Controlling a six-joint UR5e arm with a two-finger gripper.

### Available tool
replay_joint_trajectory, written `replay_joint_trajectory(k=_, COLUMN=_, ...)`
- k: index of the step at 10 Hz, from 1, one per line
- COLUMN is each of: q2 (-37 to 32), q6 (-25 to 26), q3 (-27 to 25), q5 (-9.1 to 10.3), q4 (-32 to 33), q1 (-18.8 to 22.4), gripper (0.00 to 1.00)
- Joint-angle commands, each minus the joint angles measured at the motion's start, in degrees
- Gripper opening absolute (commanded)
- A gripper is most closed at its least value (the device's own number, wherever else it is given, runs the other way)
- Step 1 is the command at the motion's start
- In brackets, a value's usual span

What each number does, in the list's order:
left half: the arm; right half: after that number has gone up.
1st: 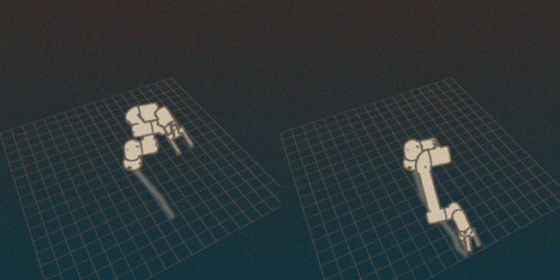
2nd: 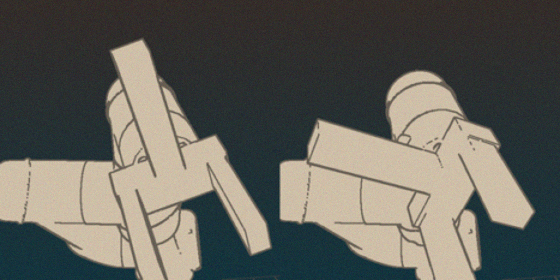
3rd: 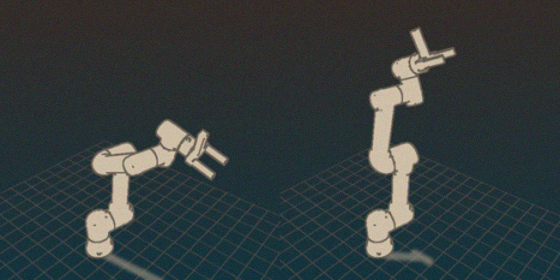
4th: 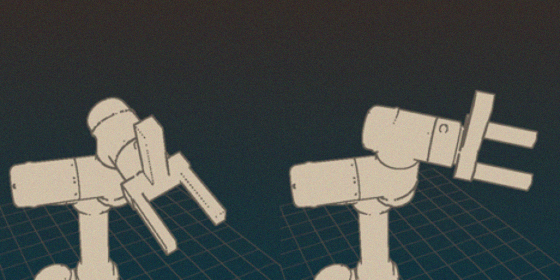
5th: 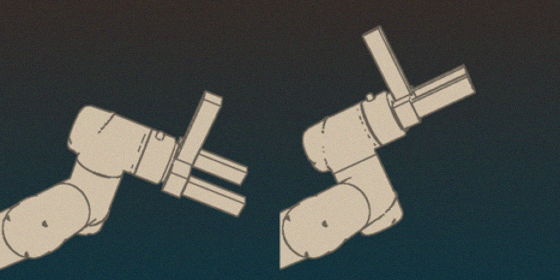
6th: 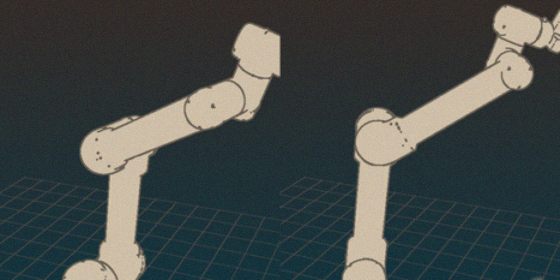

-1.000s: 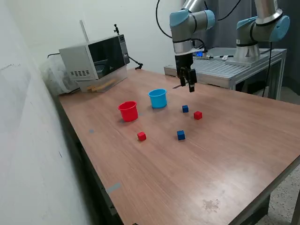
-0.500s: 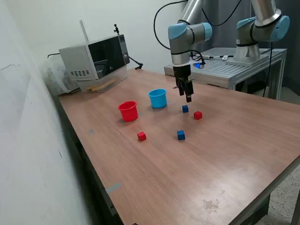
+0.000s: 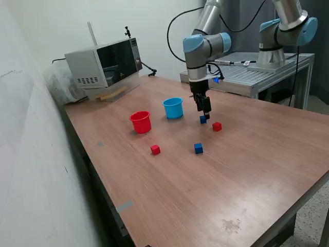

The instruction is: Place red objects in the red bin, and blue objects in the blue bin.

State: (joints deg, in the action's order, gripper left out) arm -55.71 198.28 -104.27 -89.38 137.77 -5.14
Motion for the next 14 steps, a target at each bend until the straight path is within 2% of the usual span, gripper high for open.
replay_joint_trajectory(k=1, q2=1.7, q6=0.0, q3=1.0, q5=-0.01, q4=0.2, q1=0.0, gripper=1.00)
replay_joint_trajectory(k=2, q2=1.8, q6=0.0, q3=0.9, q5=-0.01, q4=1.2, q1=0.0, gripper=1.00)
replay_joint_trajectory(k=3, q2=1.8, q6=0.1, q3=0.8, q5=-0.01, q4=2.4, q1=0.0, gripper=0.00)
replay_joint_trajectory(k=8, q2=1.8, q6=0.0, q3=0.8, q5=-0.10, q4=2.3, q1=-0.7, gripper=0.00)
replay_joint_trajectory(k=9, q2=0.3, q6=-0.2, q3=0.8, q5=-0.36, q4=1.8, q1=-0.7, gripper=0.00)
replay_joint_trajectory(k=11, q2=-7.4, q6=-0.8, q3=0.7, q5=-0.36, q4=-1.3, q1=-0.6, gripper=0.00)
replay_joint_trajectory(k=13, q2=-11.3, q6=-6.0, q3=1.9, q5=-0.36, q4=-4.6, q1=-0.7, gripper=0.00)
replay_joint_trajectory(k=14, q2=-11.3, q6=-7.5, q3=3.5, q5=-0.45, q4=-5.7, q1=-3.2, gripper=0.00)
